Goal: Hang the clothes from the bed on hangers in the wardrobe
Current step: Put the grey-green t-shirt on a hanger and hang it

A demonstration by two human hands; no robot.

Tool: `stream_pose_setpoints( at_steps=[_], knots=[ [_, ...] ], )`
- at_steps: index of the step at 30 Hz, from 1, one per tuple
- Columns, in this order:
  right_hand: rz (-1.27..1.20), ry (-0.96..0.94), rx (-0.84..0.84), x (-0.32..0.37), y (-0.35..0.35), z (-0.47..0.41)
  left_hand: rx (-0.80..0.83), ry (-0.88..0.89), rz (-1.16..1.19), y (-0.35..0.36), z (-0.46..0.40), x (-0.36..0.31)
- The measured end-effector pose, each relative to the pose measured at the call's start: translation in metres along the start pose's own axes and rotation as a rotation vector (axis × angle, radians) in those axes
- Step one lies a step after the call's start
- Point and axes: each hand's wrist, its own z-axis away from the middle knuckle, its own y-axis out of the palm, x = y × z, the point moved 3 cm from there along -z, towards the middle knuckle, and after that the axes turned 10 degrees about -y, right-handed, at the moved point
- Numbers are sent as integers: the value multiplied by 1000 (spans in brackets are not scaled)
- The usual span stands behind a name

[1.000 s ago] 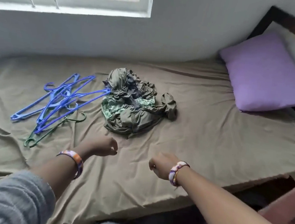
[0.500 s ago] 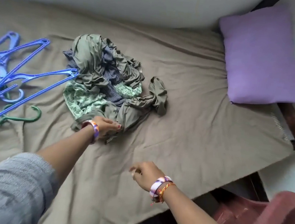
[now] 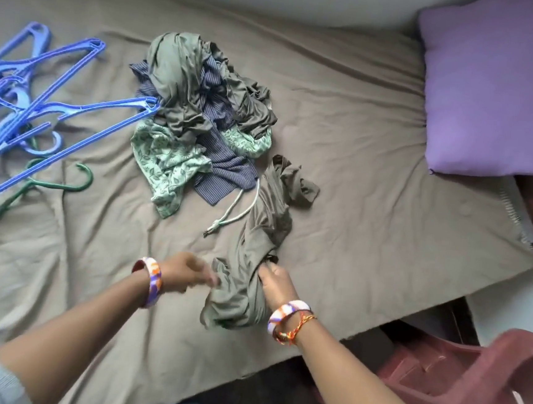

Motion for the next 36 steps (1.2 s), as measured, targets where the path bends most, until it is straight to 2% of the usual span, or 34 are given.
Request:
stream_pose_setpoints(
  at_steps=[1, 2, 3, 4, 5, 7, 9, 11, 13, 16, 19, 21, 24, 26, 29, 32, 34, 36],
  knots=[
    [123, -42, 63, -1, 5, 10, -162, -10, 294, -7, 1, 0],
    [304, -92, 140, -1, 10, 20, -255, -20, 534, -11, 3, -3],
    [504, -168, 213, 0, 14, 31, -273, -39, 704, -14, 6, -8],
    [703, -258, 286, 2, 17, 43, -219, -63, 773, -14, 10, -14],
    [865, -345, 361, 4, 21, 55, -132, -89, 745, -10, 12, -18],
    [1070, -448, 489, 4, 27, 75, 12, -120, 505, 5, 17, -21],
    [1133, -449, 497, -1, 27, 88, -64, -107, 158, 17, 16, -14],
    [979, -409, 438, -5, 19, 96, -220, -28, 142, 17, 23, -10],
    [742, -374, 293, -9, 5, 101, -351, 47, 384, 4, 37, -5],
    [367, -352, -55, -23, -25, 106, -511, 172, 760, -27, 77, 14],
    [262, -387, -122, -30, -29, 126, -619, 297, 846, -47, 123, 27],
    [154, -440, -144, -28, -23, 148, -578, 342, 893, -47, 146, 33],
    [-98, -504, -230, -20, -19, 184, -403, 307, 1037, -33, 177, 38],
    [-287, -515, -218, -17, -20, 203, -323, 320, 1118, -27, 196, 39],
    [-402, -521, -195, -10, -26, 226, -88, 449, 1150, -21, 224, 35],
    [-468, -497, -181, 9, -34, 240, 66, 623, 1020, -21, 254, 19],
    [-483, -510, -221, 33, -46, 242, 92, 741, 920, -12, 281, -9],
    [-535, -581, -288, 69, -62, 245, 35, 799, 1021, -8, 307, -39]
  ],
)
